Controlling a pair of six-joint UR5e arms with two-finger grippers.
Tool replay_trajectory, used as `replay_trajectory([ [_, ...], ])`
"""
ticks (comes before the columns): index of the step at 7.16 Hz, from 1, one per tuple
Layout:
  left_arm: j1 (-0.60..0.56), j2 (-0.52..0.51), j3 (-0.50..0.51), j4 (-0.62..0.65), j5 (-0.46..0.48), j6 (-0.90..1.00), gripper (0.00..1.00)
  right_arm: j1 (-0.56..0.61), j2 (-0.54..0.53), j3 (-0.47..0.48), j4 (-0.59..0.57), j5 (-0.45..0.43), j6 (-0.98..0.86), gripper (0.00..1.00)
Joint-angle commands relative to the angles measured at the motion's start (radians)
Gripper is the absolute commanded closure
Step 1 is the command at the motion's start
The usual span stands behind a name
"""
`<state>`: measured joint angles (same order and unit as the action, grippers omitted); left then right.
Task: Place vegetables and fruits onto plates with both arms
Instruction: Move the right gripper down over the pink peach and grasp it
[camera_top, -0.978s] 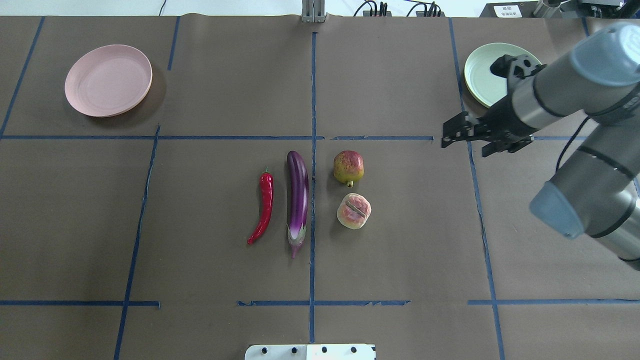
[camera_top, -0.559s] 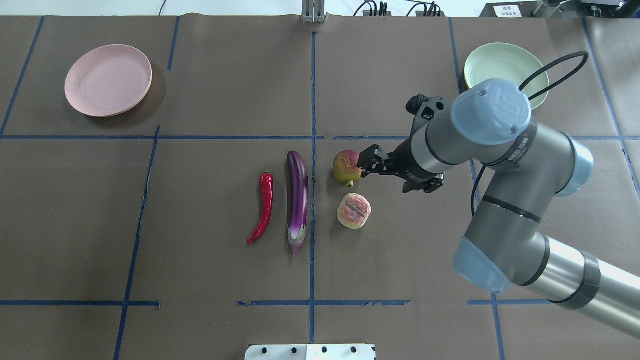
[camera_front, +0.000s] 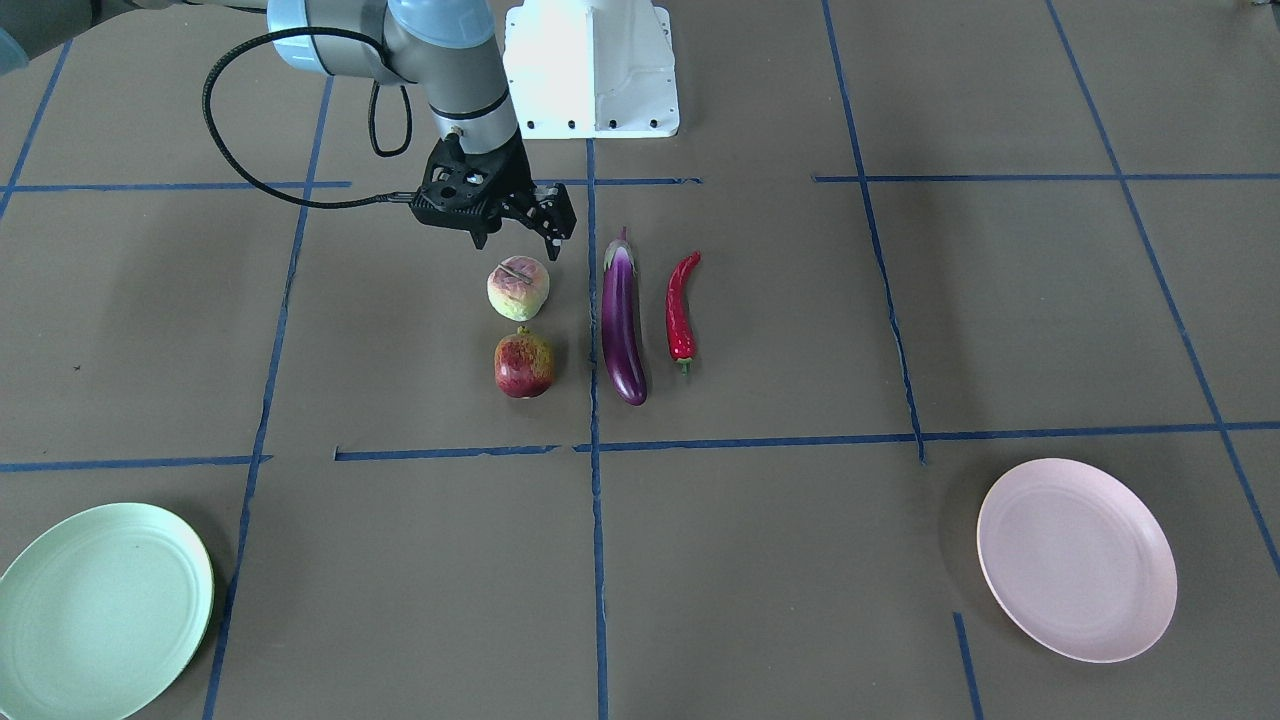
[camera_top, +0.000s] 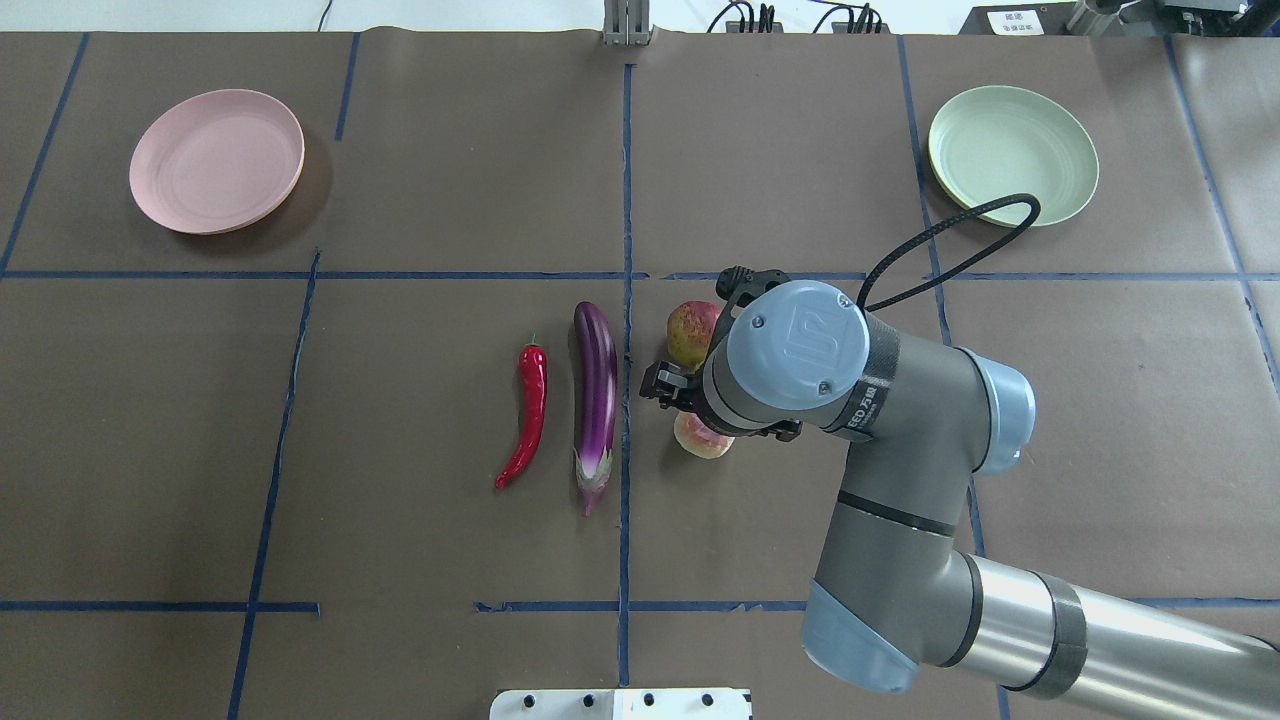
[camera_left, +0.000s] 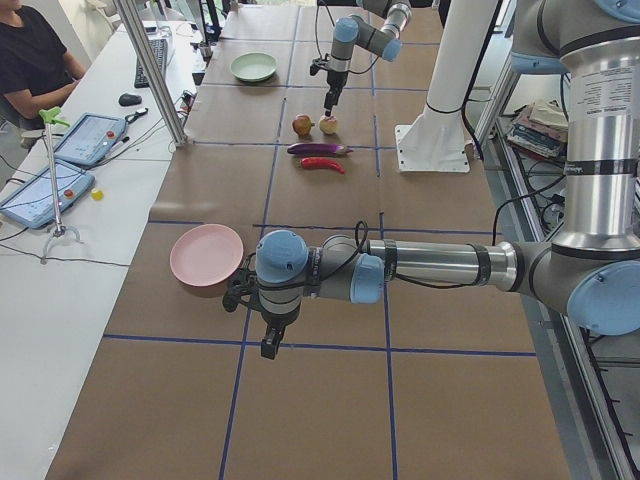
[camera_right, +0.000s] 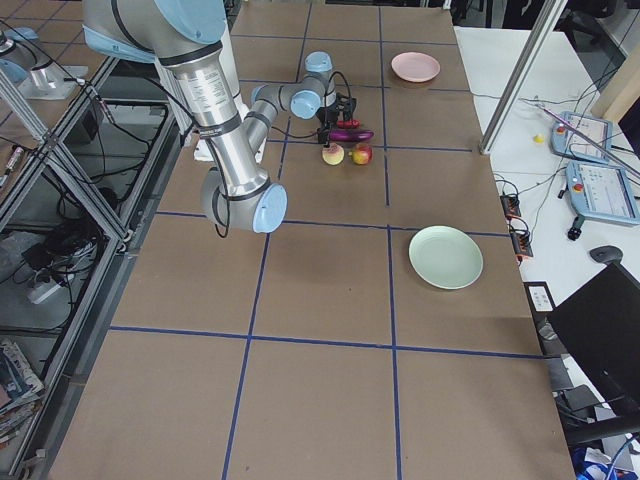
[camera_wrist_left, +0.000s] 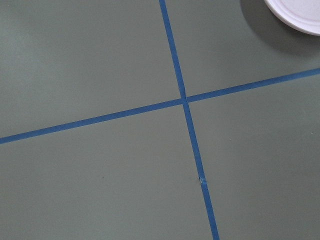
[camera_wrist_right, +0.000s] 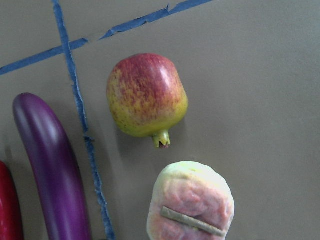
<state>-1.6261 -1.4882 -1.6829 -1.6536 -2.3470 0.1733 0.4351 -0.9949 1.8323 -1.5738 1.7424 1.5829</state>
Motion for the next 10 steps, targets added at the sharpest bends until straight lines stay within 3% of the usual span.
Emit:
replay_trajectory([
  [1,0.000,0.000,-0.001,0.000,0.000,0.000,0.00,-0.006,0.016,-0.042,-0.029,-0.043,0.032,0.01],
  [7,0.000,0.008,-0.008,0.000,0.000,0.000,0.00,-0.019,0.059,-0.168,-0.014,-0.055,0.075,0.01],
  [8,0.000,0.008,-0.008,0.000,0.000,0.000,0.00,-0.021,0.061,-0.174,-0.012,-0.053,0.074,0.07],
  [9,0.000,0.008,-0.008,0.000,-0.002,0.000,0.00,-0.021,0.061,-0.168,-0.011,-0.053,0.081,0.55],
  [10,0.000,0.008,-0.009,0.000,-0.002,0.000,0.00,-0.019,0.053,-0.162,-0.012,-0.053,0.081,0.90],
])
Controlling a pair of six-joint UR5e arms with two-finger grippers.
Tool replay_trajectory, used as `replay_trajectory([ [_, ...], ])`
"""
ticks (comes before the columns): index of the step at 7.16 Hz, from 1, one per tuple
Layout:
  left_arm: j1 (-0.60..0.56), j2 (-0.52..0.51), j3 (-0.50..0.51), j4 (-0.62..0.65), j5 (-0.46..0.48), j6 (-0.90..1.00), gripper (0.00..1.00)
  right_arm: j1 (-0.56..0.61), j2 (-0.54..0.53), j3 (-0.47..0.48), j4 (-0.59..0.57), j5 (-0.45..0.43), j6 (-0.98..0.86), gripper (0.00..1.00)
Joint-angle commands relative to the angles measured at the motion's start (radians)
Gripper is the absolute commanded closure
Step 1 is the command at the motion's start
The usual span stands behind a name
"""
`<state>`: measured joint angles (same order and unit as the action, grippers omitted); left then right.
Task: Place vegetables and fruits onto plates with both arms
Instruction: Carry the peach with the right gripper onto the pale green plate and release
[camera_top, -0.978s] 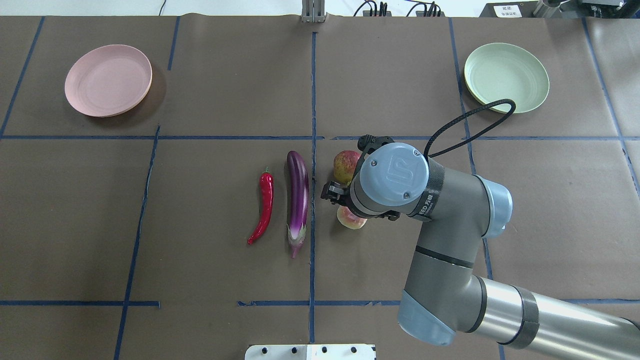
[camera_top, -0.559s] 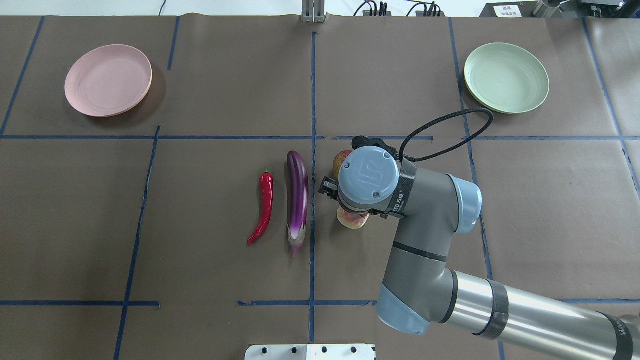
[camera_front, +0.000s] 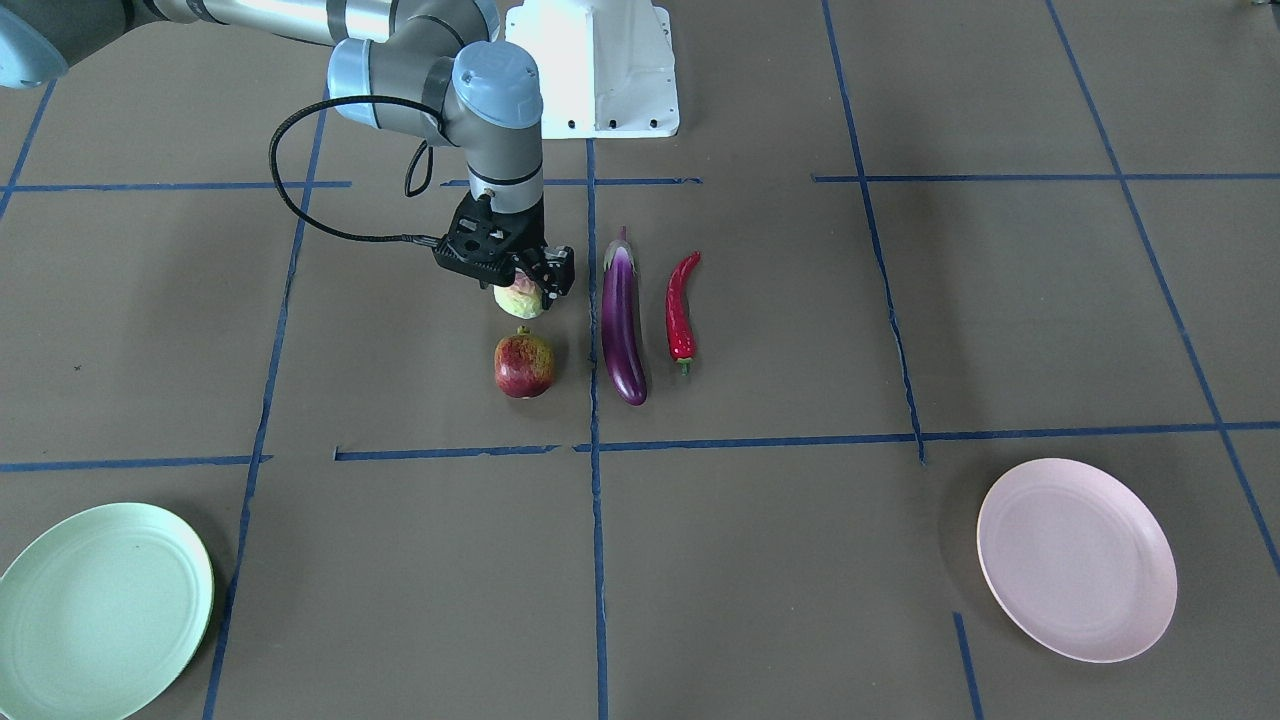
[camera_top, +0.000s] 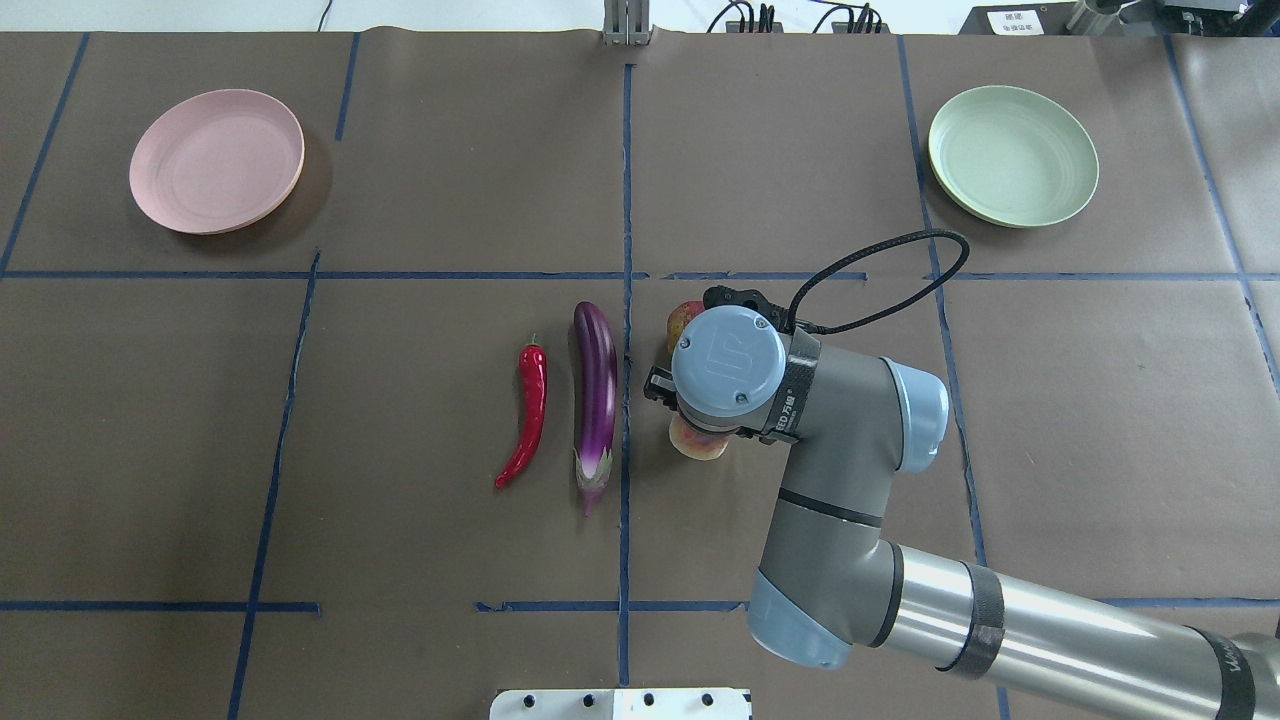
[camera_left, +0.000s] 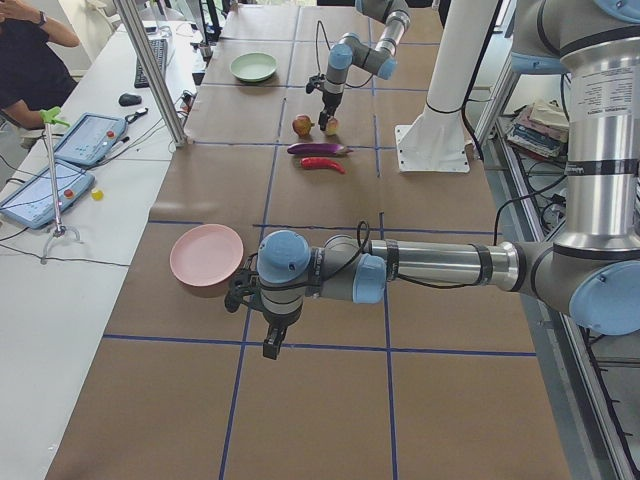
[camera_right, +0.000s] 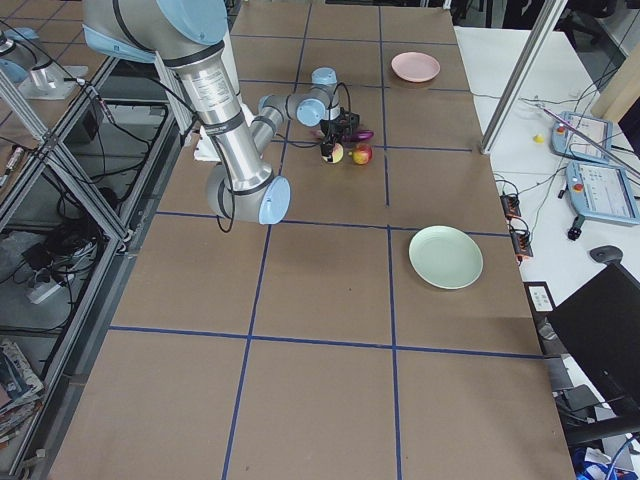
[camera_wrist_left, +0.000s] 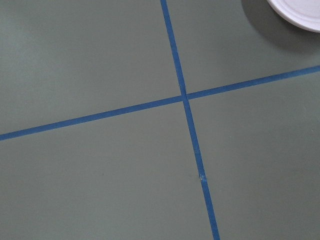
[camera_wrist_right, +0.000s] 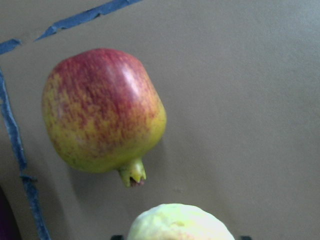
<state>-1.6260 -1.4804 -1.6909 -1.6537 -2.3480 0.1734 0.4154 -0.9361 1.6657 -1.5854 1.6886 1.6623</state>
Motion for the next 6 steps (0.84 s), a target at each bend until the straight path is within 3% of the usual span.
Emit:
replay_trajectory([
  [1,0.000,0.000,-0.001,0.000,-0.001,0.000,0.00,0.020,-0.013,0.038,-0.008,0.002,-0.004,0.99],
  [3,0.000,0.000,-0.001,0.000,-0.001,0.000,0.00,0.127,-0.192,0.269,-0.078,0.029,-0.146,0.98],
  [4,0.000,0.000,-0.003,0.000,-0.001,0.000,0.00,0.175,-0.261,0.294,-0.091,0.025,-0.286,0.97],
  [6,0.000,0.000,-0.003,0.000,-0.004,0.000,0.00,0.360,-0.268,0.189,-0.082,0.023,-0.520,0.97],
])
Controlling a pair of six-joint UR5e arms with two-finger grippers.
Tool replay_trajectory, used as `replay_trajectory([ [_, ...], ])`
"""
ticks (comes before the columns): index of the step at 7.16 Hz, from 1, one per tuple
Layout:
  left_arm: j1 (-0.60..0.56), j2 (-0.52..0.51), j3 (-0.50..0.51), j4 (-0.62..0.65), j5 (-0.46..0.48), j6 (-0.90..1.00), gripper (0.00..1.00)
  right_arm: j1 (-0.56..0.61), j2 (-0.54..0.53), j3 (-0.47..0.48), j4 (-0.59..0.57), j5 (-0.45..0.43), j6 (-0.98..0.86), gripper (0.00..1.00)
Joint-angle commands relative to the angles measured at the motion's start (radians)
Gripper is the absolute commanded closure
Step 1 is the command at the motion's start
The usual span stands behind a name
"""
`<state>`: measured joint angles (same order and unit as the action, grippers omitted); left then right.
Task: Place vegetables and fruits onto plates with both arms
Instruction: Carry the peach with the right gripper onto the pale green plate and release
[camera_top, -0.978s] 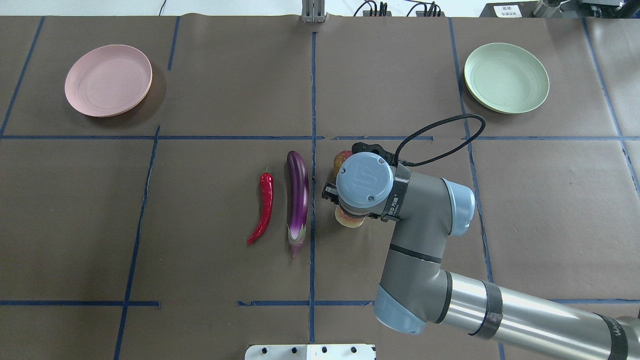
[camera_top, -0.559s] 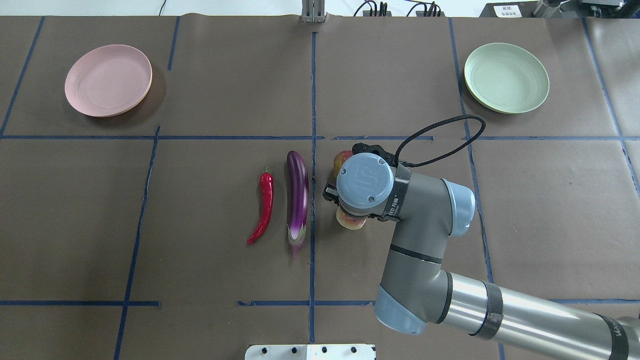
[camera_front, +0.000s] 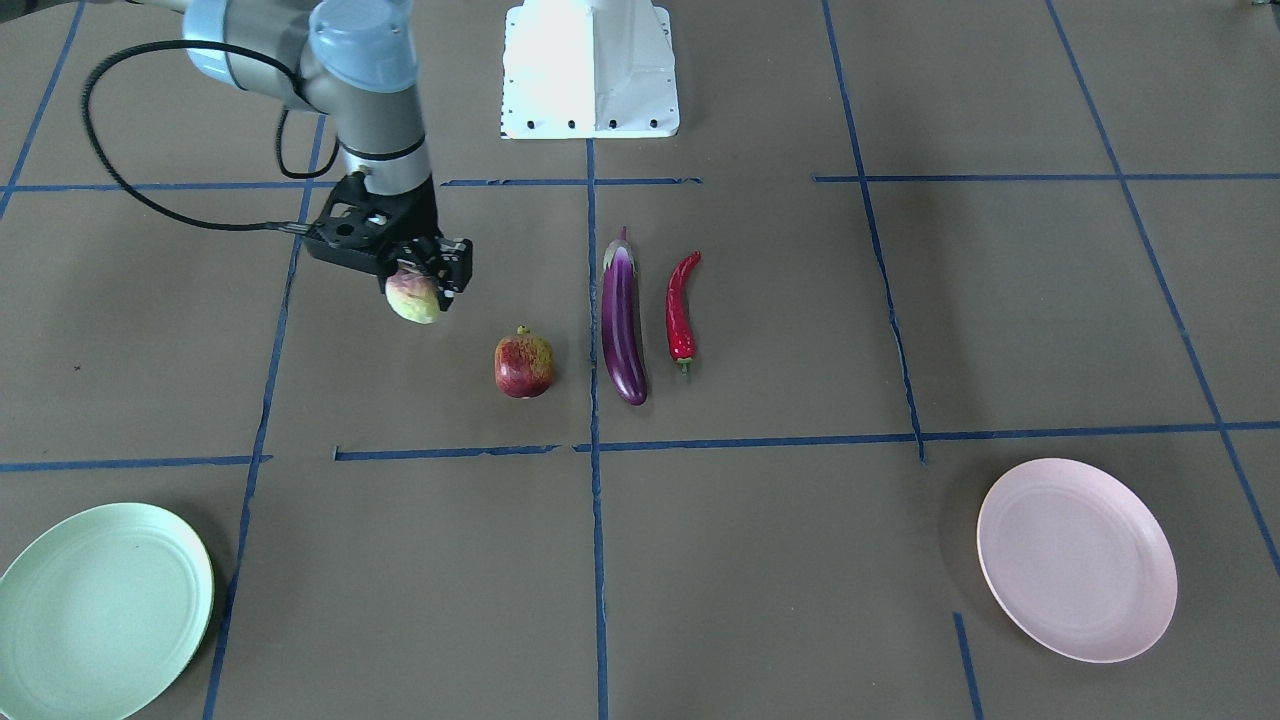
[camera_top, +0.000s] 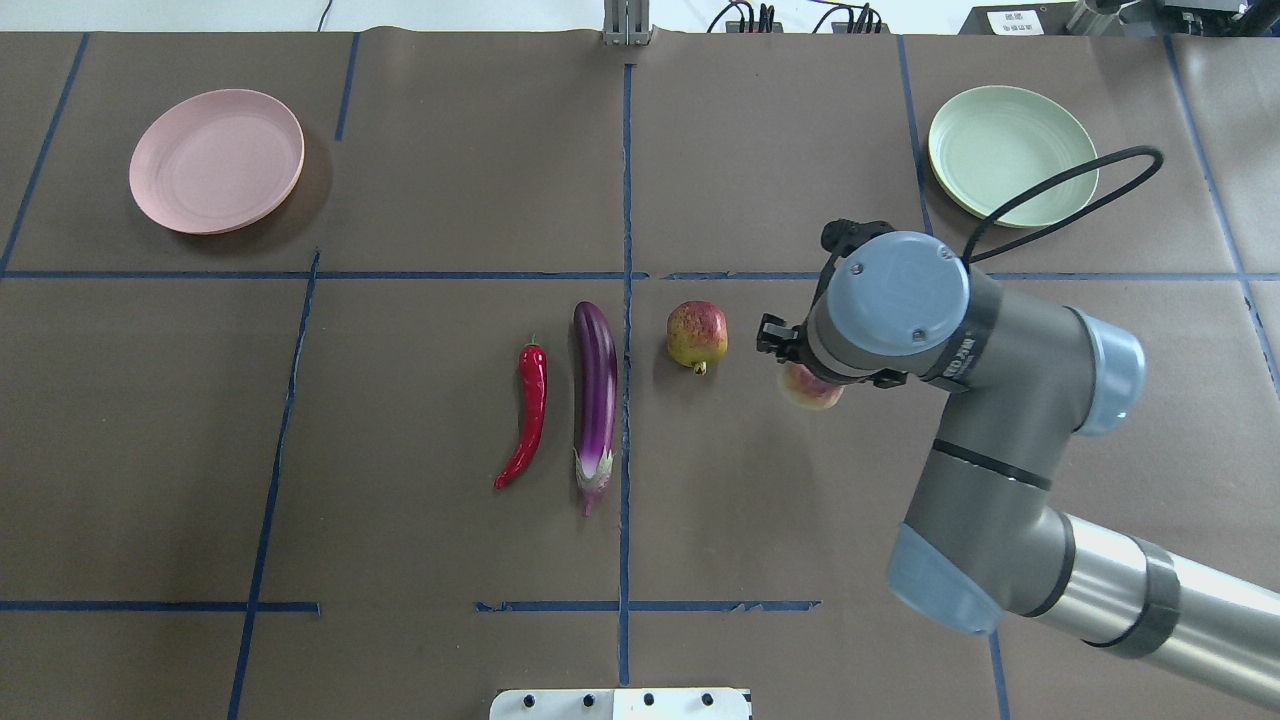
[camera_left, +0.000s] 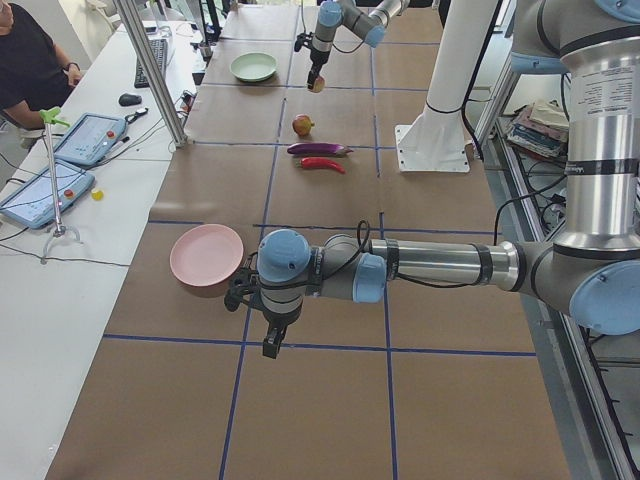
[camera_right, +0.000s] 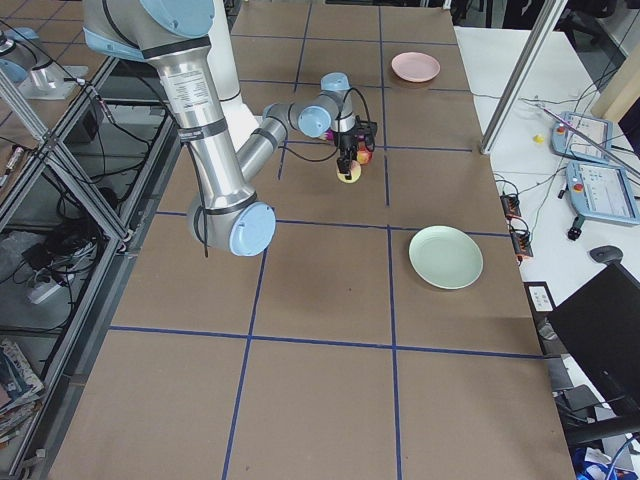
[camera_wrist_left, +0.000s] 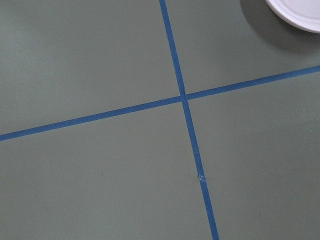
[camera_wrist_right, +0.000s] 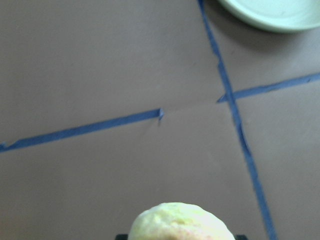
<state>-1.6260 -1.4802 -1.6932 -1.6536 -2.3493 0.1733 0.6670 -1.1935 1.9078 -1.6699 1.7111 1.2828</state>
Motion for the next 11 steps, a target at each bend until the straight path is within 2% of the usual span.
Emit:
replay_trajectory([
  [1,0.000,0.000,0.000,0.000,-0.055,0.000,0.00,0.184,0.041,-0.167,0.007,0.002,-0.234,0.97],
  [2,0.000,0.000,0.001,-0.002,-0.065,0.000,0.00,0.256,0.111,-0.360,0.115,0.002,-0.290,0.98],
  [3,0.000,0.000,0.001,-0.002,-0.065,0.002,0.00,0.307,0.114,-0.538,0.323,0.004,-0.343,0.98],
  [4,-0.002,0.000,0.001,0.000,-0.065,0.002,0.00,0.344,0.115,-0.666,0.469,0.028,-0.371,0.98],
  [5,-0.002,0.003,0.001,-0.002,-0.065,0.002,0.00,0.353,0.118,-0.693,0.492,0.038,-0.373,0.98],
  [6,-0.002,0.005,0.001,0.000,-0.065,0.002,0.00,0.352,0.121,-0.693,0.492,0.038,-0.372,0.78],
  [7,-0.002,0.005,0.001,-0.002,-0.065,0.002,0.00,0.349,0.133,-0.688,0.495,0.042,-0.367,0.14],
  [8,-0.002,0.006,0.000,-0.002,-0.065,0.000,0.00,0.348,0.135,-0.684,0.503,0.056,-0.367,0.00],
  [9,-0.003,0.011,-0.009,0.000,-0.065,0.000,0.00,0.344,0.135,-0.623,0.500,0.079,-0.364,0.00],
  [11,-0.002,0.023,-0.009,0.000,-0.064,0.000,0.00,0.324,0.115,-0.483,0.492,0.221,-0.286,0.00],
])
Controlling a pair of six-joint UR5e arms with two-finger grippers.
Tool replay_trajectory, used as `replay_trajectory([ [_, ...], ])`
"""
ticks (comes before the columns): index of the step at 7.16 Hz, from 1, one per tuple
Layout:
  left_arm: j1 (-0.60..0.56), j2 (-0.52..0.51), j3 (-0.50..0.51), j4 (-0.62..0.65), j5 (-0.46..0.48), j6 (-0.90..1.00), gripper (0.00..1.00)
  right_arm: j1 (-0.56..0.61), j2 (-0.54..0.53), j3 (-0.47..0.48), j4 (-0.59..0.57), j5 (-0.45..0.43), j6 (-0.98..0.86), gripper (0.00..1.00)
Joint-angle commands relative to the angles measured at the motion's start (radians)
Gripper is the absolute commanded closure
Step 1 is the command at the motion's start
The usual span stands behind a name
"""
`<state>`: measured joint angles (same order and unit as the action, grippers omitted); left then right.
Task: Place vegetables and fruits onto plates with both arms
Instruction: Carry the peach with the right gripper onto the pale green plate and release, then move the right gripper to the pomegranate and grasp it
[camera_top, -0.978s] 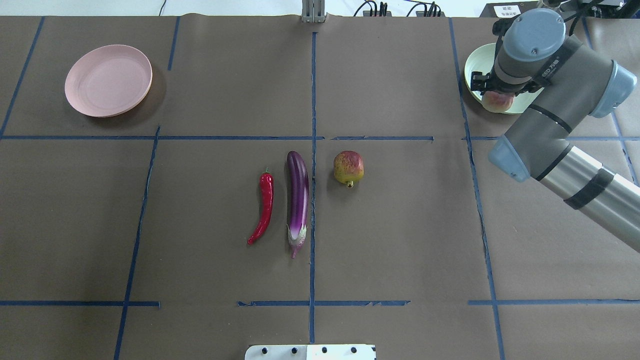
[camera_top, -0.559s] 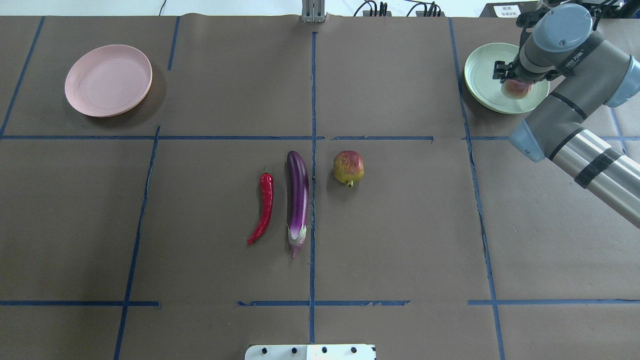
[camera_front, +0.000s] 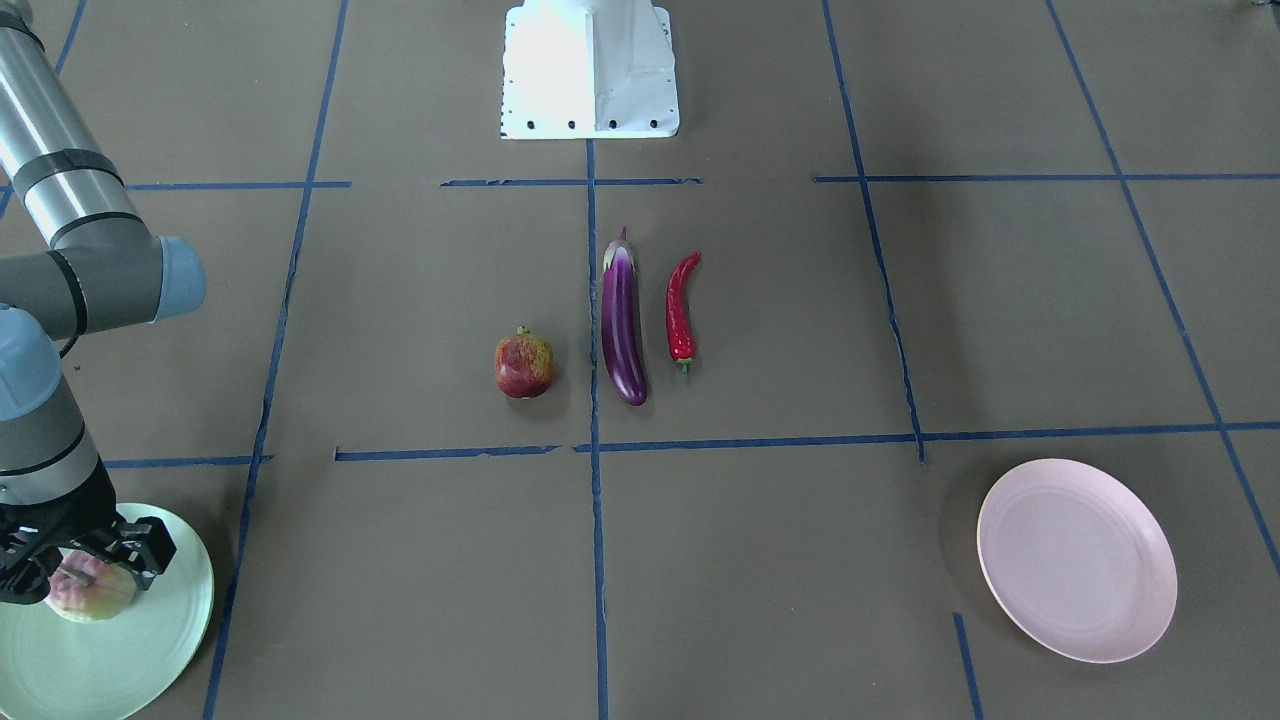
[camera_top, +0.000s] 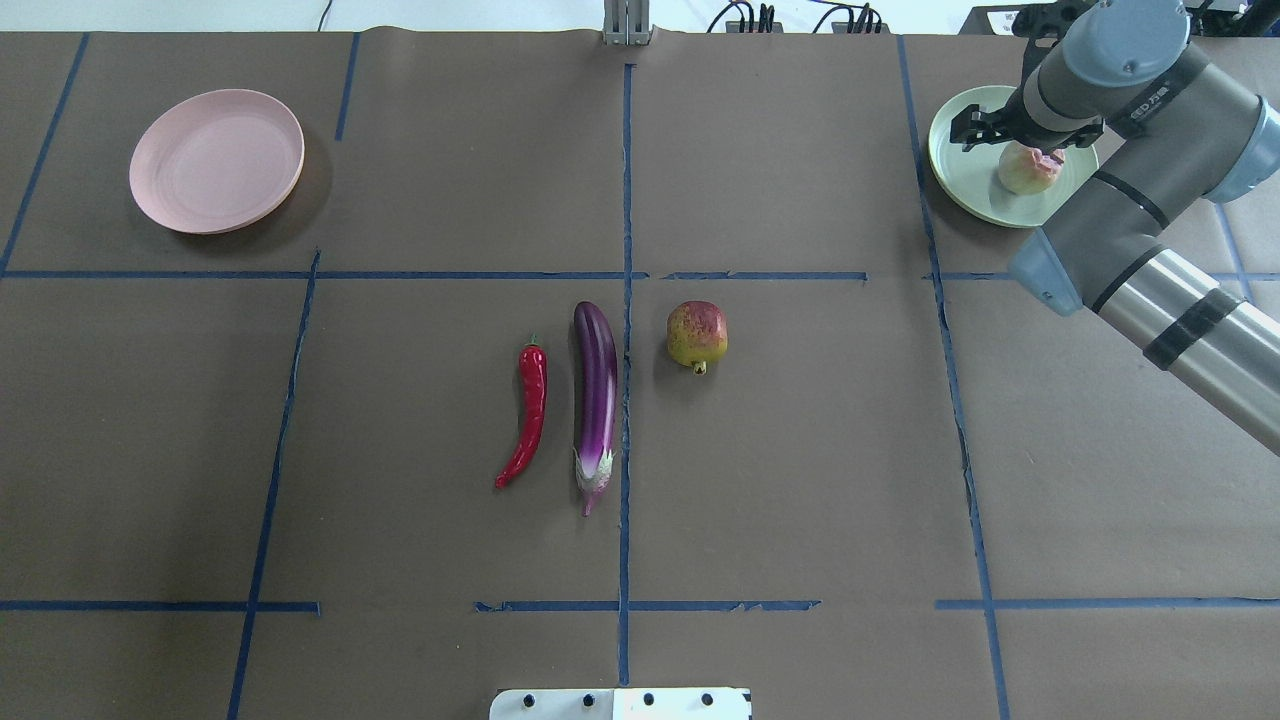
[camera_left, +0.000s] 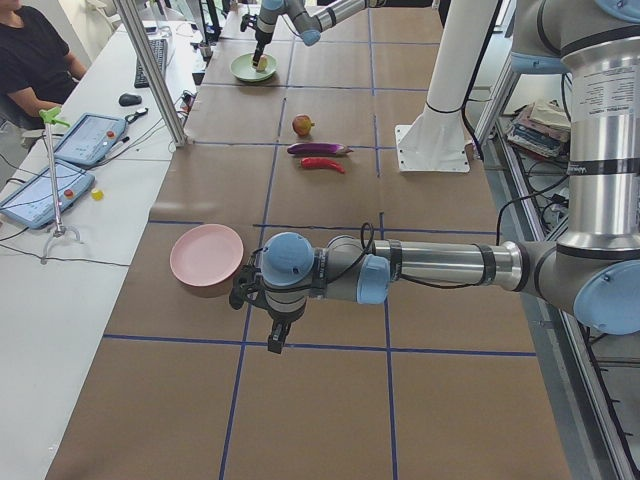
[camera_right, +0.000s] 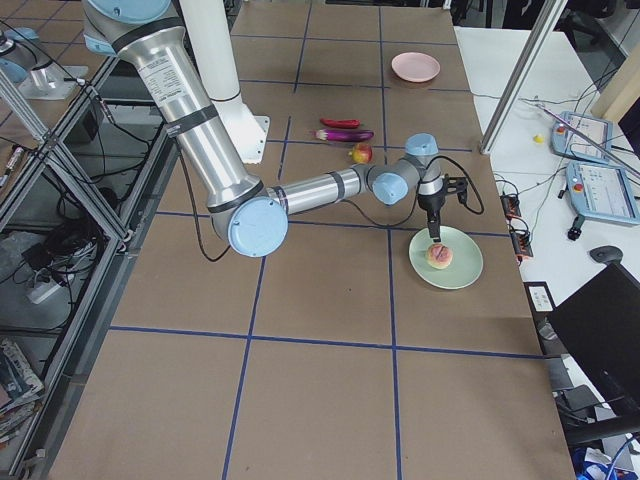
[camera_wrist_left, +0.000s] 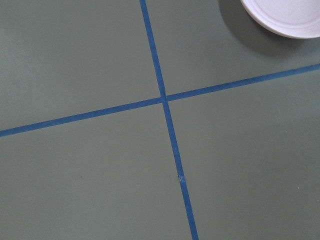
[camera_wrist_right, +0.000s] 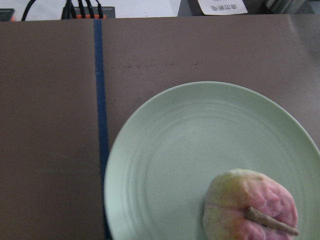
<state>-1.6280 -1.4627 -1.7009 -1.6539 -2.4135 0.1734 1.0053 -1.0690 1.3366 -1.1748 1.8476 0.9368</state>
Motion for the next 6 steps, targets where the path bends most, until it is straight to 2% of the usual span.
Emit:
replay_trajectory([
  [1,0.000,0.005,-0.002,0.000,-0.001,0.000,0.00,-0.110,-0.003,0.161,-0.005,0.117,0.229,0.00],
  [3,0.000,0.005,-0.003,0.000,-0.001,0.000,0.00,-0.284,0.062,0.234,-0.008,0.107,0.490,0.00],
  [4,0.000,0.005,-0.006,0.000,-0.001,0.000,0.00,-0.333,0.092,0.252,-0.011,0.108,0.522,0.00],
  [5,0.000,0.005,-0.005,0.000,-0.001,0.000,0.00,-0.364,0.127,0.254,-0.082,0.108,0.516,0.00],
  [6,0.000,0.005,-0.011,0.000,-0.002,0.000,0.00,-0.385,0.180,0.256,-0.223,0.110,0.469,0.00],
])
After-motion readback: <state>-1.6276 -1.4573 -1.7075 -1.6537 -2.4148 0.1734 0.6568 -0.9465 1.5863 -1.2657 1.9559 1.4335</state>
